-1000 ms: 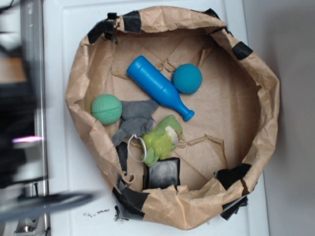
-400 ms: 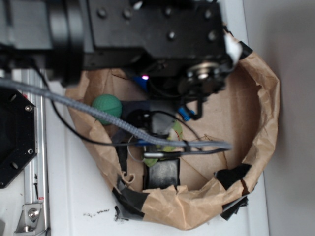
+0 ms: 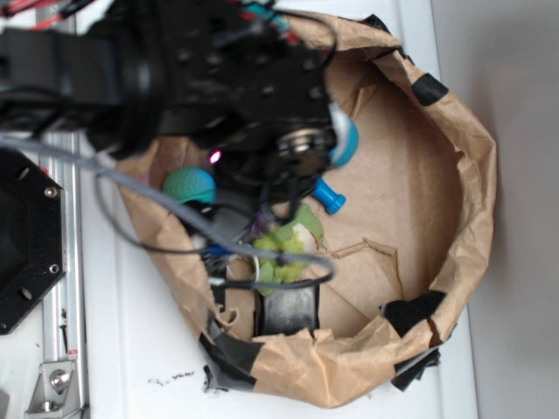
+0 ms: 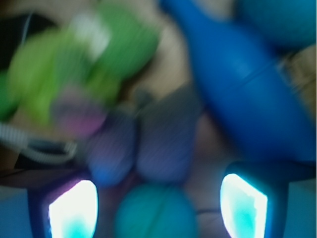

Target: Grab the green ball.

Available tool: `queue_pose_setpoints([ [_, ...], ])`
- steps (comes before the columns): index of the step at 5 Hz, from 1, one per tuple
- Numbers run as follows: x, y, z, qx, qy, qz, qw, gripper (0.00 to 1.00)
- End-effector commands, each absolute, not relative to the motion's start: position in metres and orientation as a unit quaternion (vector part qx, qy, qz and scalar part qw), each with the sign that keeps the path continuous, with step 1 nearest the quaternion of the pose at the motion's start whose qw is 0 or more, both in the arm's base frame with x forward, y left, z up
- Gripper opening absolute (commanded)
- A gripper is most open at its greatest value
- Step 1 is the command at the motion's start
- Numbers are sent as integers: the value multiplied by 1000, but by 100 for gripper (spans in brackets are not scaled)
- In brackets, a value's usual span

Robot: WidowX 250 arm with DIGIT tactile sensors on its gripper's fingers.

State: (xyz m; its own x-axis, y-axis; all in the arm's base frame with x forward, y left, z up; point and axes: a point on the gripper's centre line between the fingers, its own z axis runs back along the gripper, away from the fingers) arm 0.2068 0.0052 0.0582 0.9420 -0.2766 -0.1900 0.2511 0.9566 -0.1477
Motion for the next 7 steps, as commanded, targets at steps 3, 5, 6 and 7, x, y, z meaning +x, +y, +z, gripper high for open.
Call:
queue_pose_setpoints([
  [3,208,-1,14,-53,27,-160,985,100],
  [5,208,3,26,-50,17,-151,987,0],
  [6,214,4,50,-51,6,-140,989,0],
  [7,246,-14,100,-34,-35,-100,994,0],
])
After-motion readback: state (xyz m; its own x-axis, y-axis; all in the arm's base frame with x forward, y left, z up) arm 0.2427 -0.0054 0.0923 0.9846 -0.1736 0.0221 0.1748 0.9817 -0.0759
